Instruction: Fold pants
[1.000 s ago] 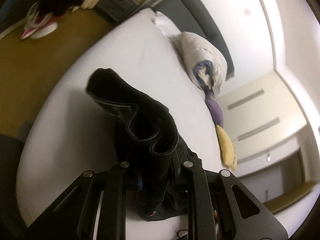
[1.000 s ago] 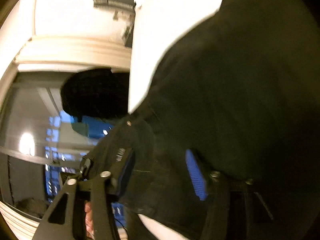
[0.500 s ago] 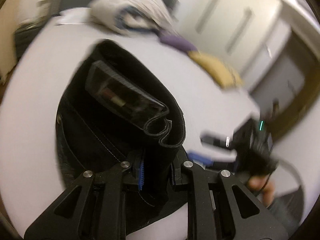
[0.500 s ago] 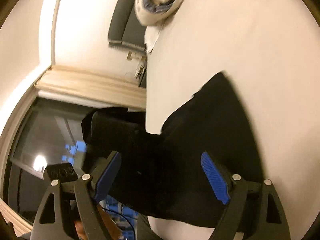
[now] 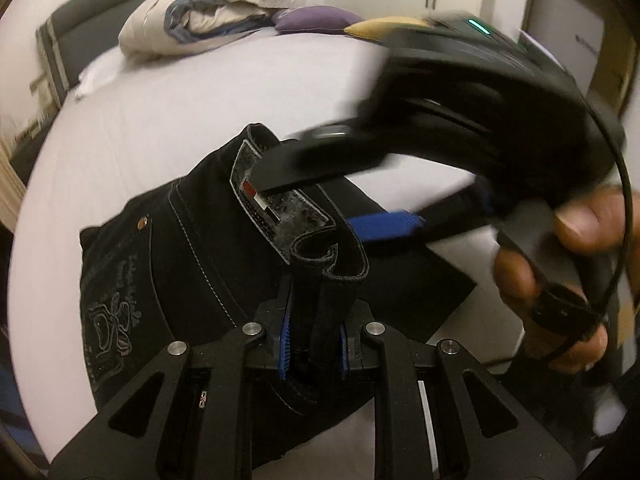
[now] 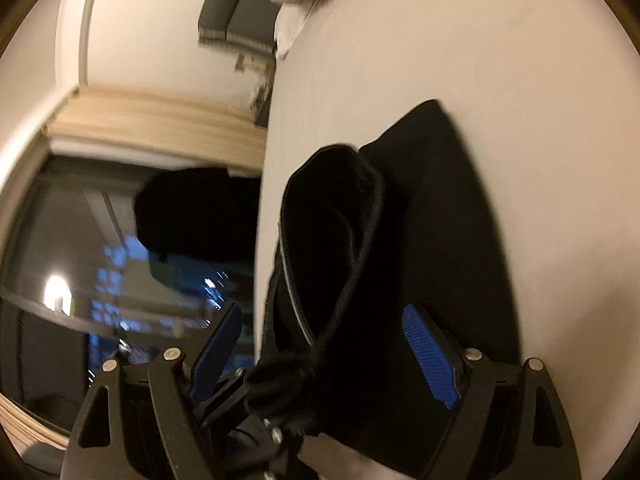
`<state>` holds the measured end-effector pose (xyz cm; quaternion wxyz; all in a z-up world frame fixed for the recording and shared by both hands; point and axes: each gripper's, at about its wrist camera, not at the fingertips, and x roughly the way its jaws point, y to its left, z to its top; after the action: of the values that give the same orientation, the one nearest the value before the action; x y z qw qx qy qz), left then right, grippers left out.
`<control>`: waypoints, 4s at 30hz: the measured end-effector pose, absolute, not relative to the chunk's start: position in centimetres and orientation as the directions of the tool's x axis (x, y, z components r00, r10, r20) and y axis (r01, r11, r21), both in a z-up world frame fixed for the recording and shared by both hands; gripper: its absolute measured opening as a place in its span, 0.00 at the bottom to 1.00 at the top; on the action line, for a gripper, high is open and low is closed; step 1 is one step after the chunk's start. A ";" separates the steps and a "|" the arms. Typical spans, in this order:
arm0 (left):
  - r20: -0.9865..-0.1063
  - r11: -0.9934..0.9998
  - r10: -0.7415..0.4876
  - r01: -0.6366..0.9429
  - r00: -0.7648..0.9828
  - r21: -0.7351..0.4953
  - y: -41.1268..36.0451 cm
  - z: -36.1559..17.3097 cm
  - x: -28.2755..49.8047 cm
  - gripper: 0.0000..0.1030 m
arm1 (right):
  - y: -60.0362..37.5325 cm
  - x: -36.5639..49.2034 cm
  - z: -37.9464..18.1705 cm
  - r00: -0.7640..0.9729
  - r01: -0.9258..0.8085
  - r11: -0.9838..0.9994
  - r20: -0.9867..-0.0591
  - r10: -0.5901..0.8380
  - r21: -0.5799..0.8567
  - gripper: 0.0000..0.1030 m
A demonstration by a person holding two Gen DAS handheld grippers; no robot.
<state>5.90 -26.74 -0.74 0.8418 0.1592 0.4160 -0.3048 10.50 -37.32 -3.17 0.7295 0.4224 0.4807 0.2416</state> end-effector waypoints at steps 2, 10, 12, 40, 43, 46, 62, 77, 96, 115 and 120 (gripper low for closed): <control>-0.797 0.752 -0.368 0.657 0.480 0.048 -27.0 -1.3 4.1 0.16 | -36.7 11.4 -3.1 0.398 0.040 0.596 -0.560 0.727 0.802 0.54; -0.801 0.738 -0.366 0.672 0.473 0.060 -27.5 -2.2 3.1 0.16 | -35.9 11.7 -1.3 0.413 -0.026 0.737 -0.664 0.623 0.675 0.16; -0.796 0.730 -0.374 0.680 0.476 0.064 -27.8 -1.7 3.3 0.16 | -37.0 11.7 -0.8 0.432 -0.030 0.728 -0.648 0.628 0.685 0.16; -0.710 0.798 -0.570 0.485 0.413 -0.358 -14.5 -0.6 4.4 0.74 | -39.6 7.2 1.6 0.537 -0.080 0.593 -0.467 0.703 0.801 0.58; -0.734 0.800 -0.559 0.483 0.386 -0.356 -14.3 -2.7 6.6 0.74 | -37.2 7.1 -1.3 0.451 -0.032 0.617 -0.539 0.711 0.786 0.58; -0.753 0.809 -0.533 0.495 0.386 -0.319 -14.2 -4.5 7.1 0.73 | -38.3 6.5 -5.1 0.449 0.077 0.615 -0.578 0.681 0.784 0.15; -0.762 0.828 -0.516 0.454 0.391 -0.328 -12.4 -4.3 16.5 0.72 | -34.8 7.3 -4.1 0.444 0.050 0.672 -0.619 0.648 0.739 0.29; -0.738 0.839 -0.538 0.339 0.407 -0.425 -5.5 -2.7 10.9 0.87 | -41.2 9.0 -2.7 0.507 0.120 0.683 -0.636 0.582 0.720 0.78; -0.827 0.827 -0.533 0.317 0.181 -0.464 -10.6 -6.1 14.4 0.45 | -36.0 11.3 -3.1 0.380 0.073 0.833 -0.788 0.485 0.548 0.28; -0.740 0.858 -0.505 0.352 0.445 -0.374 0.2 7.4 19.3 0.21 | -26.2 18.4 11.3 0.539 -0.197 0.874 -0.695 0.475 0.445 0.20; -0.756 0.888 -0.446 0.339 0.479 -0.309 3.9 7.8 24.4 0.21 | -23.4 25.3 10.2 0.517 -0.198 0.844 -0.678 0.522 0.498 0.20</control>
<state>24.44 3.93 7.82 0.8581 -0.0585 0.4560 -0.2288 25.25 -23.37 10.23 0.8516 0.1825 0.4436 0.2115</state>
